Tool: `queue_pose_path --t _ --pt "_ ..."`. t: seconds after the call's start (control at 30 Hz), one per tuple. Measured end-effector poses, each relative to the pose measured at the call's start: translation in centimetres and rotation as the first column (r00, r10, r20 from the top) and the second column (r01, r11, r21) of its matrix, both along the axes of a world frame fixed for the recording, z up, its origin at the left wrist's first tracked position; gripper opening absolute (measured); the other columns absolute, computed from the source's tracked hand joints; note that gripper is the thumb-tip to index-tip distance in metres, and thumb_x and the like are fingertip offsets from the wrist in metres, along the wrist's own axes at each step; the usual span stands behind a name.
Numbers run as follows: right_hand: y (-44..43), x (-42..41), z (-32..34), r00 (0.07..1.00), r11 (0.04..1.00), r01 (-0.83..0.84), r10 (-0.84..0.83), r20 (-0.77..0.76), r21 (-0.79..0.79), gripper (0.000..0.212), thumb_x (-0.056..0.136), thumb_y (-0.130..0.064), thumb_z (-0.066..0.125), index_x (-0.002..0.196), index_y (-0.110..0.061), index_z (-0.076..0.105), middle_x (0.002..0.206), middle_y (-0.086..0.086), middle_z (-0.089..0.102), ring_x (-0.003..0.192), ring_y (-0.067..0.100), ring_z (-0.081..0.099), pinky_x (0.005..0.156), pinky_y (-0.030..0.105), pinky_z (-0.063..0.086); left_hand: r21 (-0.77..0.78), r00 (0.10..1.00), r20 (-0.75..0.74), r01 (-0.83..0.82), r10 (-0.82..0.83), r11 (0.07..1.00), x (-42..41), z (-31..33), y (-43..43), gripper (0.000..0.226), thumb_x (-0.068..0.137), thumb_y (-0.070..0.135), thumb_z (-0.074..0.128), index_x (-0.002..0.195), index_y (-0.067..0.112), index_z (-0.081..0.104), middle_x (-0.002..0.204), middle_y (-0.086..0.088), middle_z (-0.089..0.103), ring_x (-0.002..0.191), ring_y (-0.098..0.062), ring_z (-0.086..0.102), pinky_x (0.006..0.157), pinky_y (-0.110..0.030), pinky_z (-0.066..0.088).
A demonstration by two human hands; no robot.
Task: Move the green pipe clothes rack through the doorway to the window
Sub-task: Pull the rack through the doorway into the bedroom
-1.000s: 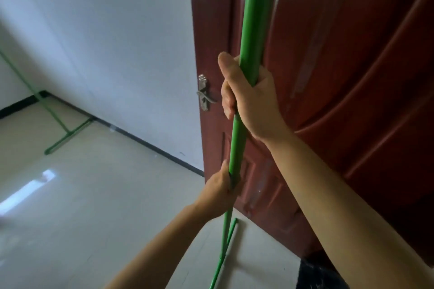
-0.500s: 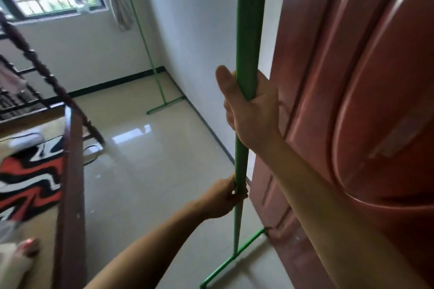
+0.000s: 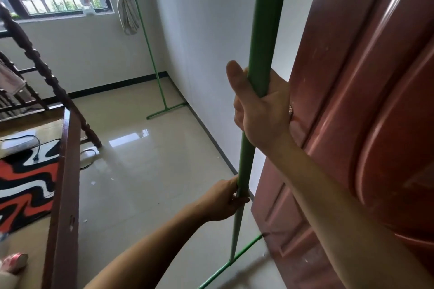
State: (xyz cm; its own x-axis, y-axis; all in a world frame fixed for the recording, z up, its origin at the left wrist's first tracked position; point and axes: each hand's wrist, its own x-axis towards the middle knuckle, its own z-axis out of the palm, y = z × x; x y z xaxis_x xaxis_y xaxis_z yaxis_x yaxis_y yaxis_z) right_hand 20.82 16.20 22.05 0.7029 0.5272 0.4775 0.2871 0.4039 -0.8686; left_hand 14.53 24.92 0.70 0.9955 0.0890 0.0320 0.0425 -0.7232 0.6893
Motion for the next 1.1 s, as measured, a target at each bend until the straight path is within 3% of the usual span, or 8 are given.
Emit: queue_pose_path --t 0.13,0.27,0.57,0.9,1.0,1.1 --pt "2.0 -0.5 1.7 1.000 1.000 -0.025 0.025 0.000 0.011 0.045 0.099 -0.021 0.066 0.063 -0.017 0.040 0.045 -0.010 0.034 0.033 0.007 0.034 0.041 0.024 0.031 -0.024 1.000 0.018 0.016 -0.016 1.000 -0.2 1.0 2.3 0.015 0.095 0.026 0.064 0.105 0.027 0.052 0.103 -0.002 0.072 0.093 -0.020 0.072 0.081 -0.044 0.063" --pt "1.3 -1.8 2.7 0.998 0.997 -0.061 0.061 0.003 0.056 0.045 0.100 -0.019 0.064 0.063 -0.019 0.038 0.043 -0.009 0.032 0.031 0.006 0.030 0.040 0.020 0.028 -0.014 0.996 0.021 0.082 -0.081 0.997 -1.6 1.3 2.1 0.019 0.094 0.031 0.064 0.108 0.022 0.054 0.101 -0.003 0.072 0.091 -0.022 0.072 0.080 -0.044 0.062" --pt "-3.3 -3.5 3.3 0.996 0.993 -0.084 0.085 -0.010 0.082 0.045 0.101 -0.015 0.064 0.064 -0.019 0.039 0.045 -0.008 0.031 0.031 0.006 0.030 0.038 0.021 0.027 -0.036 0.994 0.112 0.021 -0.017 0.999 -3.5 2.5 -3.0 0.014 0.092 0.015 0.068 0.102 0.016 0.058 0.100 -0.003 0.073 0.089 -0.023 0.073 0.079 -0.044 0.062" --pt "-5.4 -8.9 -0.4 0.984 0.984 -0.175 0.174 0.034 0.041 0.044 0.095 -0.023 0.069 0.060 -0.027 0.043 0.049 -0.010 0.035 0.039 0.009 0.037 0.048 0.025 0.034 -0.078 0.973 0.105 -0.196 0.204 0.977 -10.8 -1.9 -6.9 0.016 0.089 0.020 0.066 0.103 0.017 0.061 0.097 0.006 0.070 0.087 -0.020 0.073 0.077 -0.043 0.063" --pt "-6.7 -9.8 -1.5 0.978 0.977 -0.207 0.207 0.020 0.040 0.040 0.090 -0.035 0.068 0.059 -0.029 0.043 0.048 -0.012 0.035 0.038 0.008 0.036 0.048 0.025 0.033 -0.086 0.974 0.142 -0.168 0.179 0.982 -12.1 -2.8 -8.0 0.015 0.089 0.022 0.065 0.102 0.021 0.059 0.097 0.002 0.073 0.083 -0.020 0.073 0.074 -0.042 0.062" --pt "-8.9 -10.0 -2.0 0.970 0.968 -0.242 0.242 0.008 0.063 0.037 0.088 -0.033 0.066 0.057 -0.030 0.047 0.043 -0.012 0.038 0.033 0.006 0.037 0.042 0.021 0.033 -0.097 0.981 0.175 -0.063 0.080 0.993 -12.4 -3.0 -9.4 0.018 0.090 0.021 0.066 0.103 0.025 0.055 0.097 -0.001 0.073 0.082 -0.021 0.073 0.074 -0.040 0.062"
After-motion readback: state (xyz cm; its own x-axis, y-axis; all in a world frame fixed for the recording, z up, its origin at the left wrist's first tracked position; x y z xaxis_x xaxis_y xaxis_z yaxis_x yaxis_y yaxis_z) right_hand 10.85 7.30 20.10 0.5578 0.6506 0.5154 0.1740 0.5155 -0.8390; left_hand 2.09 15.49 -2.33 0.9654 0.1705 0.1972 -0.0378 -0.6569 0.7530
